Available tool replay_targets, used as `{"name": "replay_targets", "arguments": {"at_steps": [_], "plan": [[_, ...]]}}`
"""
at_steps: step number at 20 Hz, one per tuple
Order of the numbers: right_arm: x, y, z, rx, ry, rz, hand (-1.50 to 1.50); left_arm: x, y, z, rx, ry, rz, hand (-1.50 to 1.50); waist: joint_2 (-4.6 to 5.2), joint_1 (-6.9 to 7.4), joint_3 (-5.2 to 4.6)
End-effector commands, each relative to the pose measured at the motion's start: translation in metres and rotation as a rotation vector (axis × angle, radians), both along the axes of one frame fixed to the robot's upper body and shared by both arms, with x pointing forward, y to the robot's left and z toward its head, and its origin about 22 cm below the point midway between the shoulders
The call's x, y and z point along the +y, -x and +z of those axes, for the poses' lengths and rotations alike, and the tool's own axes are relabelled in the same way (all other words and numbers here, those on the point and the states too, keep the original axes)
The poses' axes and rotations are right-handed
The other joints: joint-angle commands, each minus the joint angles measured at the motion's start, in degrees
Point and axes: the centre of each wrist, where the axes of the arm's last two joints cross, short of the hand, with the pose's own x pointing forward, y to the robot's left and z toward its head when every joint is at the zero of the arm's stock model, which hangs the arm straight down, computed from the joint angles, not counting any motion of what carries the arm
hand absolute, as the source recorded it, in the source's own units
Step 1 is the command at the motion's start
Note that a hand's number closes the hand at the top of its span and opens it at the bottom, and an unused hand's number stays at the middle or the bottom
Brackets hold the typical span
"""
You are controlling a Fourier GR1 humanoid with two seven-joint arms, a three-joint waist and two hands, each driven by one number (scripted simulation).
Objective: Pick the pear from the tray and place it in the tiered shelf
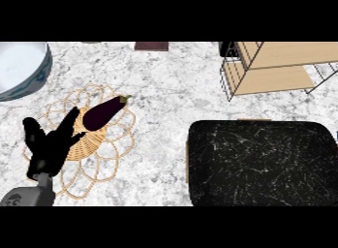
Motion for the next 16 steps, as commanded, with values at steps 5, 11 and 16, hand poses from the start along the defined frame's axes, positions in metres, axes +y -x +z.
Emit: {"name": "replay_targets", "arguments": {"at_steps": [5,11,16], "plan": [[0.006,-0.007,0.008,0.006,0.032,0.020,1.50,-0.006,0.015,-0.018,0.063,-0.004,0.026,0.00,0.08,-0.35,-0.36],[0.000,-0.010,0.006,-0.014,-0.202,-0.043,-1.50,-0.005,-0.003,-0.011,0.059,0.010,0.028,0.00,0.12,-0.98,-0.36],[-0.023,-0.009,-0.001,-0.016,-0.367,-0.053,-1.50,0.006,0.012,-0.020,0.067,0.008,0.019,0.00,0.23,-0.49,-0.33]]}}
